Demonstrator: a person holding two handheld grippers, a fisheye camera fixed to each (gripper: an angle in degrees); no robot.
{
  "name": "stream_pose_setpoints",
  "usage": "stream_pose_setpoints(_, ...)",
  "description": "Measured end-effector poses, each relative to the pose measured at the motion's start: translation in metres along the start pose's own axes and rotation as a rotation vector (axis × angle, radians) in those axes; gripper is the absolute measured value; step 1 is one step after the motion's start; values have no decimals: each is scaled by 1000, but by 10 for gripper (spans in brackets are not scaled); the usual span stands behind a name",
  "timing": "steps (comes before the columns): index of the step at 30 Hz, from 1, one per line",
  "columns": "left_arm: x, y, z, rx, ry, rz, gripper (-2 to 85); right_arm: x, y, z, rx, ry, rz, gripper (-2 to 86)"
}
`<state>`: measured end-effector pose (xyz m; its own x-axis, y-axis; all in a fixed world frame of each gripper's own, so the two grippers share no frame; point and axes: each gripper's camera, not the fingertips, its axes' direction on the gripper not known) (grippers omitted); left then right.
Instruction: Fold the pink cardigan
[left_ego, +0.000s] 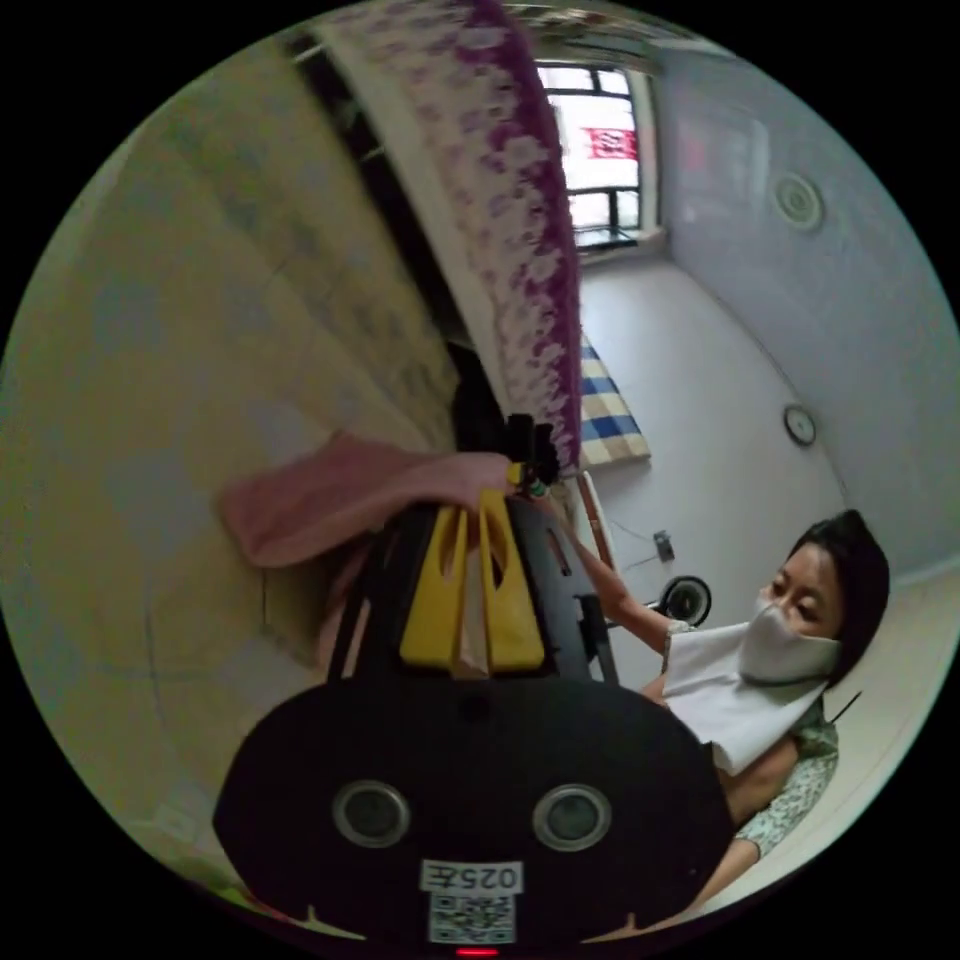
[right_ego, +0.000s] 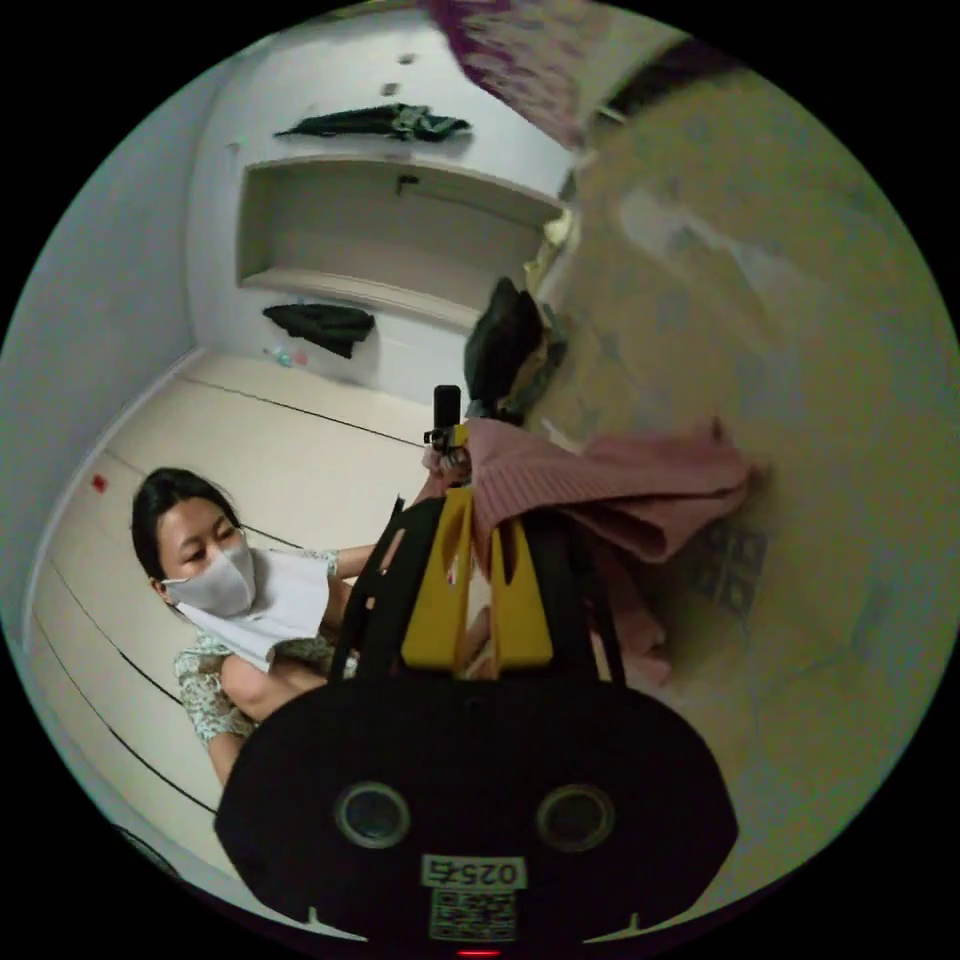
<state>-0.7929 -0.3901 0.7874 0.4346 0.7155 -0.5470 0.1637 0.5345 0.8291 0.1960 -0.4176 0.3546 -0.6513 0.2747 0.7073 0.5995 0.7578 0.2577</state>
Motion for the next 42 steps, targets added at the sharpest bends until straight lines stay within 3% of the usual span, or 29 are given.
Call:
stream_pose_setpoints(3,75,-22,-15,-74,-102,193,-15,-50,-1,-1,14,70,-157,0)
stream_pose_setpoints(7,103,11,-6,-159,-231,286,-15,-57,41,16,7,167,-205,0)
stream_pose_setpoints(13,-16,137,55,-324,-216,38,-15,53,177,75,-4,235,90,2)
stream_pose_setpoints(15,-56,194,75,-408,-261,-75,-14,83,226,108,-137,359,137,3)
stream_pose_setpoints(17,-61,221,68,-299,-156,-136,-13,86,254,111,4,318,133,6)
stream_pose_setpoints(21,-44,256,43,-137,-209,-253,16,99,300,99,219,179,291,31)
stream_pose_setpoints(27,-16,334,18,208,-236,-556,96,97,392,106,661,203,559,191)
stream_pose_setpoints(34,-22,386,35,329,-136,-705,106,140,414,167,868,47,595,211)
stream_pose_setpoints(39,-16,381,37,342,-184,-668,112,177,374,194,797,78,575,240)
stream_pose_setpoints(42,-21,390,37,363,-147,-701,82,202,371,213,838,49,592,213)
